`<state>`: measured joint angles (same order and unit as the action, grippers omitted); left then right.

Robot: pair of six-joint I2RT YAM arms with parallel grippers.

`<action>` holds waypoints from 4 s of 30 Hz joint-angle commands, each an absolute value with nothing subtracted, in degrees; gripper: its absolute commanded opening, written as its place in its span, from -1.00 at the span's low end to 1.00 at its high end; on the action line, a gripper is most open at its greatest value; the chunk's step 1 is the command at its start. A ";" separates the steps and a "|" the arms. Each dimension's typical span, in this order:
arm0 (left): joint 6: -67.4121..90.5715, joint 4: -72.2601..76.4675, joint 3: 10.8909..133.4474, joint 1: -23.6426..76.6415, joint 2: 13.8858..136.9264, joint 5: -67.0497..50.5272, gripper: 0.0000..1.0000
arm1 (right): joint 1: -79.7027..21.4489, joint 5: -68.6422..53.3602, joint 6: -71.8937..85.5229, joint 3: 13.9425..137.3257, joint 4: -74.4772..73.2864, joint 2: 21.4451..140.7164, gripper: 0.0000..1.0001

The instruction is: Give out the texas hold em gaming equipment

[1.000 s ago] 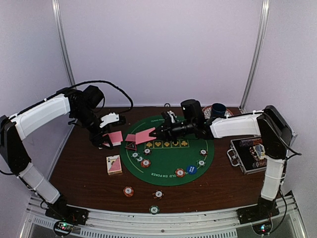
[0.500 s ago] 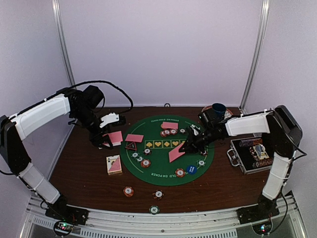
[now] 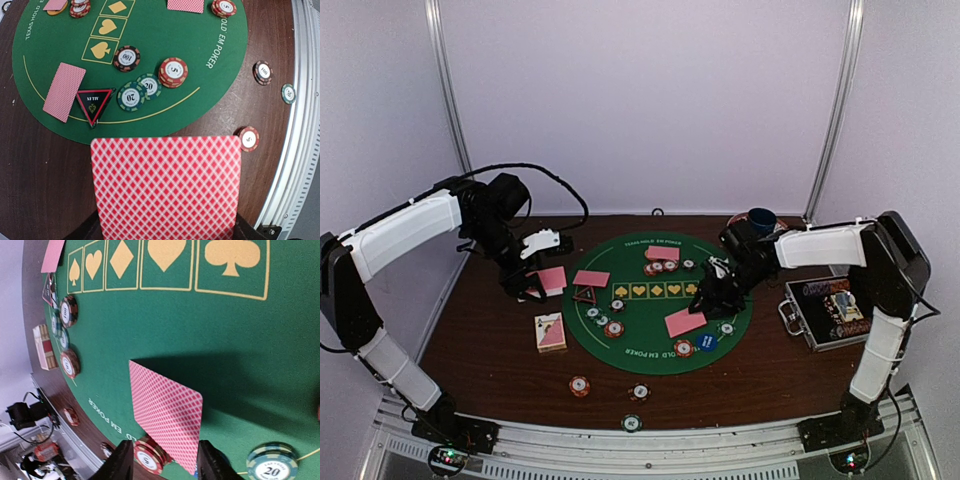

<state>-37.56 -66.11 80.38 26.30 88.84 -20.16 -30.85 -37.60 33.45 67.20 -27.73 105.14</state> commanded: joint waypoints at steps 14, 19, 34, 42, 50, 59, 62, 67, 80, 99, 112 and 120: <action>-38.17 -66.11 82.42 26.19 87.79 -21.00 -1.00 | -36.47 -31.45 35.86 77.59 -26.96 99.12 0.73; -37.37 -66.08 83.02 26.19 88.21 -21.36 -1.00 | -42.44 -39.80 47.36 78.83 -10.93 103.42 0.74; -36.82 -66.09 83.14 26.20 88.63 -21.35 -1.00 | -51.51 -46.78 67.63 91.00 16.12 120.10 0.69; -36.91 -66.06 82.88 26.19 88.57 -21.48 -1.00 | -52.42 -48.26 72.04 94.59 21.05 124.97 0.65; -36.87 -66.12 83.06 26.19 88.50 -21.77 -1.00 | -53.51 -50.10 74.18 100.34 21.33 129.76 0.60; -37.08 -66.15 83.23 26.19 88.20 -21.83 -1.00 | -53.90 -50.89 75.38 104.19 20.39 133.90 0.46; -37.14 -66.13 83.12 26.17 88.00 -21.85 -1.00 | -53.58 -50.72 74.84 103.49 19.17 133.83 0.37; -37.22 -66.15 83.08 26.19 87.73 -21.73 -1.00 | -52.64 -50.28 72.54 99.68 17.14 131.75 0.27; -37.35 -66.10 82.98 26.19 87.68 -21.72 -1.00 | -50.96 -50.82 71.08 94.12 18.77 125.91 0.06; -38.05 -66.08 82.22 26.19 87.49 -20.26 -1.00 | -49.28 -52.21 73.12 91.00 21.23 121.94 -0.73; -38.52 -66.06 81.26 26.19 86.97 -18.63 -1.00 | -45.25 -52.35 72.56 88.25 21.09 119.59 -1.00; -38.75 -66.11 80.86 26.19 86.13 -18.26 -1.00 | -41.02 -51.24 65.56 93.46 11.30 123.20 -1.00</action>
